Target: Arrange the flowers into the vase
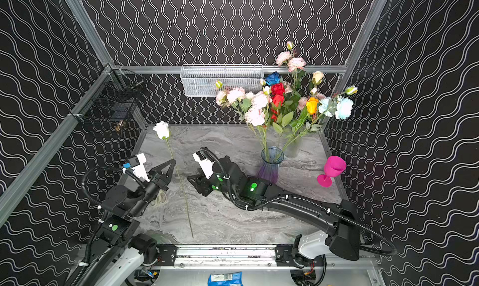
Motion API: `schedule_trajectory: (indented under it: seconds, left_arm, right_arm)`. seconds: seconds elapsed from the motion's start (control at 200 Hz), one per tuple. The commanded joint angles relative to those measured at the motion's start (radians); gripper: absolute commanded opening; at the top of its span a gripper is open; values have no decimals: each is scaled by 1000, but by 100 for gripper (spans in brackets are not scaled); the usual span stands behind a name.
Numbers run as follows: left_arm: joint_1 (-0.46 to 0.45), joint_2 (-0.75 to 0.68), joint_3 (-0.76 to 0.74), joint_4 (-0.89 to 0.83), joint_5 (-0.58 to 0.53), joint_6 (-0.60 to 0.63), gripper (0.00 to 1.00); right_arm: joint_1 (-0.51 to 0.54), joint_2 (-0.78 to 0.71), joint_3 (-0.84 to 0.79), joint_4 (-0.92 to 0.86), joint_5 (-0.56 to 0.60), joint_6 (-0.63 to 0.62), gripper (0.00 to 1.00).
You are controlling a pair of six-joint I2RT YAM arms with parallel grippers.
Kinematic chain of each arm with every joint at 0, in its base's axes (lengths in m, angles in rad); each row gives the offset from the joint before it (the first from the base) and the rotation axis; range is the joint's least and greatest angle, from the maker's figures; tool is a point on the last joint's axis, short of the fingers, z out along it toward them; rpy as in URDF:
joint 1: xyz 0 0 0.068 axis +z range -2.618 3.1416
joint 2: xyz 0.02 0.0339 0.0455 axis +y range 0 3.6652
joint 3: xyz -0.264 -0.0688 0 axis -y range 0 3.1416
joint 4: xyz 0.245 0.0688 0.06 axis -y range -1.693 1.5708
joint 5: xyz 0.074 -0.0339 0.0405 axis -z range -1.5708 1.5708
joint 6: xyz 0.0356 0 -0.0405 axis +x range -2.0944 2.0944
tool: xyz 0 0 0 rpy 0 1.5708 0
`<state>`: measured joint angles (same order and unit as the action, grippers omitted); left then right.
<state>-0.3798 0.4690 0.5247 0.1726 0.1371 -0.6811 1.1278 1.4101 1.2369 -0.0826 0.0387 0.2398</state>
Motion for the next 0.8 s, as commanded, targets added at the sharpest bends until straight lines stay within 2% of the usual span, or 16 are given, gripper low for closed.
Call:
schedule_trajectory:
  seconds: [0.0,0.21,0.415,0.566,0.716,0.796]
  left_arm:
    - [1,0,-1,80,14,-15,0]
    - [1,30,5,109,12,-12,0]
    - [1,59,0,146,24,-18,0]
    - [2,60,-12,172,26,-20,0]
    - [2,63,-21,200,47,-30,0]
    - [0,60,-31,221,44,-38,0]
  right_arm:
    - [0,14,14,46,-60,12,54]
    - [0,69,49,49,-140,15,52]
    - [-13,125,100,20,-120,43,48]
    - [-26,154,110,45,-151,72,45]
    - [-38,170,116,69,-175,103,32]
    - [-43,171,107,91,-202,118,22]
